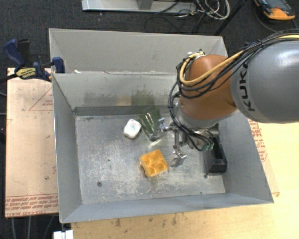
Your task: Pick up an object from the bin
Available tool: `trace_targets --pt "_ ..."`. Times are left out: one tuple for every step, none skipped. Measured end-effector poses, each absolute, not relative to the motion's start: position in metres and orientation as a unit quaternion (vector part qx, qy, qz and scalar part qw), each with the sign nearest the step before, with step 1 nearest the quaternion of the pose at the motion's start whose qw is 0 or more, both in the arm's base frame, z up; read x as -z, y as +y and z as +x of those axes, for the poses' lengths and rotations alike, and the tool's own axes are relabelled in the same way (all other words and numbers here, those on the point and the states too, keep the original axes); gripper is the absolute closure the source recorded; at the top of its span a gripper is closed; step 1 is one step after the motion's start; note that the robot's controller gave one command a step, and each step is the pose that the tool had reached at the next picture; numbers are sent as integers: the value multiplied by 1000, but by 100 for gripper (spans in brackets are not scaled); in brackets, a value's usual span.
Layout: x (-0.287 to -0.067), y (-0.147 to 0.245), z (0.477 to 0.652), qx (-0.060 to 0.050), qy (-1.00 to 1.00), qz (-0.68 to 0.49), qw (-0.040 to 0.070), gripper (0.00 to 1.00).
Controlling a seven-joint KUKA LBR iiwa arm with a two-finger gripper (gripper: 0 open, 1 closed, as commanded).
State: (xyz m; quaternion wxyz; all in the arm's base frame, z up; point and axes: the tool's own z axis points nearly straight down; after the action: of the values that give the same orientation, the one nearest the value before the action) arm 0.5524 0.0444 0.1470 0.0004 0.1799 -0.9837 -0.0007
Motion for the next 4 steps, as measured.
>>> trace_targets --pt "-146 55 557 1 -988 157 -1 0" --pt "-100 54 559 0 -965 262 1 0" --pt "-81 42 561 -3 -985 175 0 100" --pt "-81 42 561 -3 -985 175 -1 100"
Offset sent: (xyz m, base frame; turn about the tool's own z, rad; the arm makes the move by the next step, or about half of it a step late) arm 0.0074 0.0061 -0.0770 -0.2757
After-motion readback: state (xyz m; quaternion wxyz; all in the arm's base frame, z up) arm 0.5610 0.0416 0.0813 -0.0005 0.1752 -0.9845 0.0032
